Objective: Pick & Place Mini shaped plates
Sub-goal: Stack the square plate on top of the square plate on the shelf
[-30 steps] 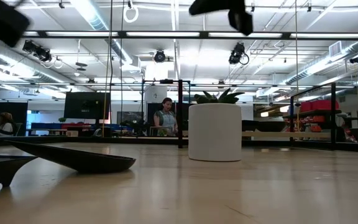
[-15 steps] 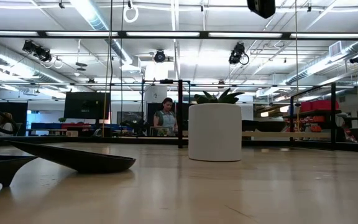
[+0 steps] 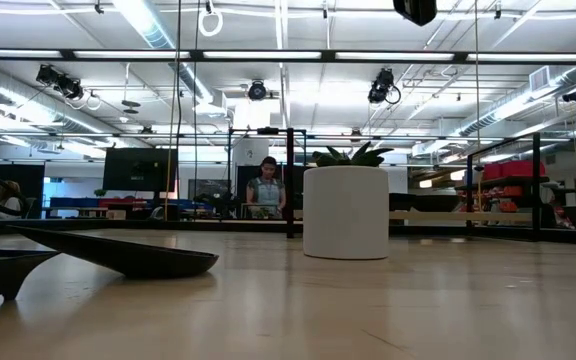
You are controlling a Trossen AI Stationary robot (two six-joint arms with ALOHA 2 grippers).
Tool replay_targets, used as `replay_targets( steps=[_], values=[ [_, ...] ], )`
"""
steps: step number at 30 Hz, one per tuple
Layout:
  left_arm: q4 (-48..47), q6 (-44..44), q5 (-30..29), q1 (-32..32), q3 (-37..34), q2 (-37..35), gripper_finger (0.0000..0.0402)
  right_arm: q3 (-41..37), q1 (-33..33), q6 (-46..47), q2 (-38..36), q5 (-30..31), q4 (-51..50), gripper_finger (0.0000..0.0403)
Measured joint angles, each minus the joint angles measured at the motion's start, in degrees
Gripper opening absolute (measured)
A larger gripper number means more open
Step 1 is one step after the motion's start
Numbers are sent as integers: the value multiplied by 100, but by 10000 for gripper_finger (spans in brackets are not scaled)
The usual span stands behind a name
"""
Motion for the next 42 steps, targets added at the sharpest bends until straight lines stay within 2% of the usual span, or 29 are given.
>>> replay_targets(
  steps=[13, 19, 25, 32, 37, 42],
  values=[
    [232, 139, -899, 44, 125, -1, 7, 0, -162, -86, 0, -8, -4, 4],
    [225, 662, -1244, 445, 525, 0, 9, 0, -373, 126, 0, -500, 166, 4],
    [228, 1869, -1394, 1203, 1116, 0, 6, 32, -643, 267, 1, -848, 111, 4],
    [412, 3508, -1380, 2191, 1785, 0, 4, 462, -1055, -353, 2, -1398, -356, 9],
    [1033, 4550, -1129, 2870, 2056, 0, 4, 529, -1444, -529, 2, -2174, -426, 51],
    [1535, 5161, -744, 3422, 2164, 0, 4, 524, -1540, -1224, 78, -2416, -451, 117]
  ],
)
